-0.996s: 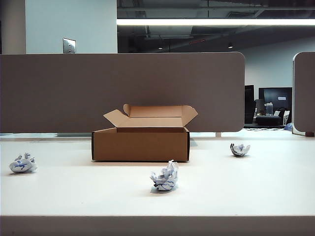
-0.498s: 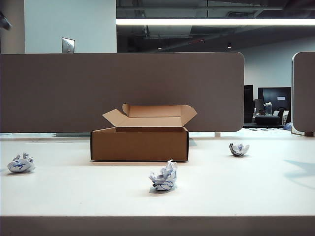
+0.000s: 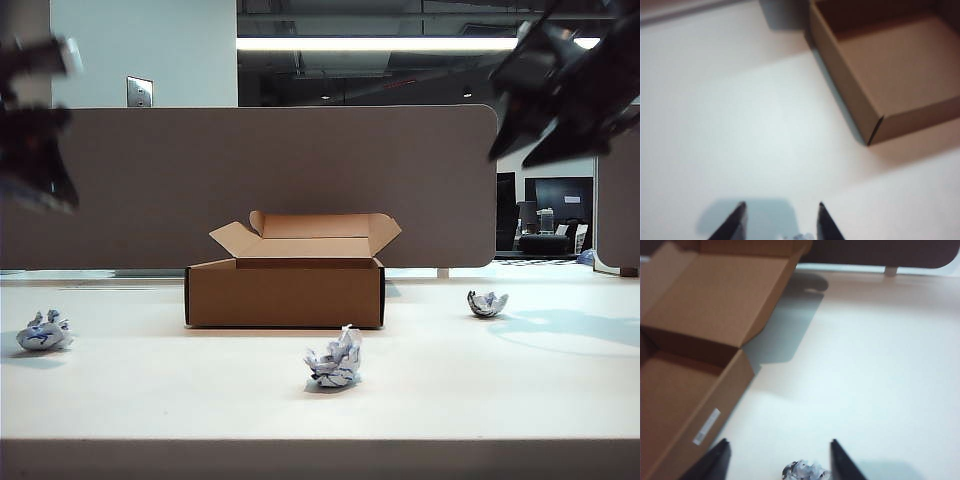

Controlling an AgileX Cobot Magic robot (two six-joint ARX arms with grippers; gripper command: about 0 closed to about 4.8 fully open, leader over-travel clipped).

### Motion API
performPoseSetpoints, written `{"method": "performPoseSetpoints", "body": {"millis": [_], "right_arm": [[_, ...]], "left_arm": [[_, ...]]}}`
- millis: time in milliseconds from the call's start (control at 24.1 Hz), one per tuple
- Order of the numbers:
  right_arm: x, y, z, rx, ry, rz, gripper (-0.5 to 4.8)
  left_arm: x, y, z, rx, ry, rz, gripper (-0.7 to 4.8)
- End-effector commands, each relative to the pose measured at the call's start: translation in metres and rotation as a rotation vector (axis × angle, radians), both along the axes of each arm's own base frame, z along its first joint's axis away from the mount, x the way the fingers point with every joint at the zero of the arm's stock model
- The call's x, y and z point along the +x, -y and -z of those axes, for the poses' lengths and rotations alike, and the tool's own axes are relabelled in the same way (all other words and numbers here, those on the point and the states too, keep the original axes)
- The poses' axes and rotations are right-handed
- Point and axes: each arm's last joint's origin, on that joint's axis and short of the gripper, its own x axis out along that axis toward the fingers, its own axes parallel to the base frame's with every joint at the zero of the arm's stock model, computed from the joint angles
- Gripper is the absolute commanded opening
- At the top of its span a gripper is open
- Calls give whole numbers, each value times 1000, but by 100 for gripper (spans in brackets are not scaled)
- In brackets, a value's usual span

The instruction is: Pick up all the paper balls on the table and put them in the paper box.

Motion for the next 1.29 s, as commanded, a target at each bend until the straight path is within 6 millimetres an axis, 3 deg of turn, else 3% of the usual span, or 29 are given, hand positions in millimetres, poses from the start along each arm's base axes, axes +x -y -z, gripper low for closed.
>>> {"method": "performPoseSetpoints", "body": {"millis": [41,415,705,830,1120,1286], "right_arm": [[13,-4,9,-22,16,-11,350],[32,-5,40,24,-45,33,361],[36,-4,35,-3,-55,92,361],[49,-5,30,-13,-124,92,365],[68,-6,28,-13,-237,104,365],[72,-7,37,-21,-315,106,365]], "left_arm": [[9,0,16,-16,-65,-13,280],[28,2,53,-9,-213,-29,287],[40,2,60,-23,-256,-62,287],[45,2,64,-21,-328,-79,287],[43,2,66,-14,-404,-82,287],[41,2,68,-11,-430,-82,287]]}}
